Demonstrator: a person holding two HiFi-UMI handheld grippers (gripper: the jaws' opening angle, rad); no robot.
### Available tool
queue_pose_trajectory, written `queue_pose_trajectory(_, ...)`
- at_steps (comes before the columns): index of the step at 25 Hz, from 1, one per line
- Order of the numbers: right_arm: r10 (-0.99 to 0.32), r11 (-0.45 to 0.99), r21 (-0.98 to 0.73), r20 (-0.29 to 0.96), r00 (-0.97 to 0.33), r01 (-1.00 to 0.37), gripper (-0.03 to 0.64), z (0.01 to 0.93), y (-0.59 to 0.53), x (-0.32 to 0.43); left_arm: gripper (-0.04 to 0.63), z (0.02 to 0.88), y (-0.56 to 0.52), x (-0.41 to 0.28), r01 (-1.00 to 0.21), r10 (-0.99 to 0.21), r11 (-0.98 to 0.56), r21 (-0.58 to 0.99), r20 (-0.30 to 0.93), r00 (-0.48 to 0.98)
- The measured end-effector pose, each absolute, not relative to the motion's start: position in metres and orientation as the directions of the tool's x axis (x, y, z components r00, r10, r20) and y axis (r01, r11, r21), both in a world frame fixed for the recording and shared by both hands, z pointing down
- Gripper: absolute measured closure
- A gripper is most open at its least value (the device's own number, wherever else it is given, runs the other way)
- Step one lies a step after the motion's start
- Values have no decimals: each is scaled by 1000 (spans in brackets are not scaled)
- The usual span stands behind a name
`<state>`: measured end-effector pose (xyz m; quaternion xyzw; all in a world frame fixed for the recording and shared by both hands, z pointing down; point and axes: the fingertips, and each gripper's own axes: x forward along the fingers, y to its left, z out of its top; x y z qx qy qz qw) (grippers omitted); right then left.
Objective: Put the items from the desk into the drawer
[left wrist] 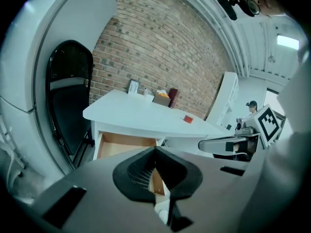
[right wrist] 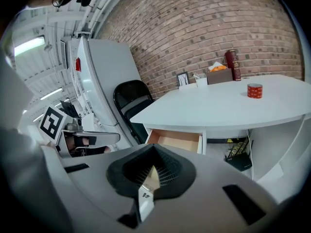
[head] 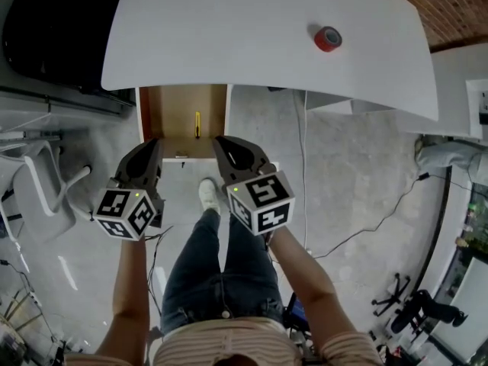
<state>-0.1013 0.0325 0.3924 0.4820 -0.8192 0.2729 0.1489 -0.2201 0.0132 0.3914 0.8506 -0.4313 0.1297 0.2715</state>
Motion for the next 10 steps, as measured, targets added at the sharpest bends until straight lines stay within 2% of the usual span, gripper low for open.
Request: queue_pose_trajectory(10, -747, 403, -264, 458, -481, -876, 601, 351, 62, -102, 586, 345, 40, -222, -776, -671, -537, 331, 390, 631)
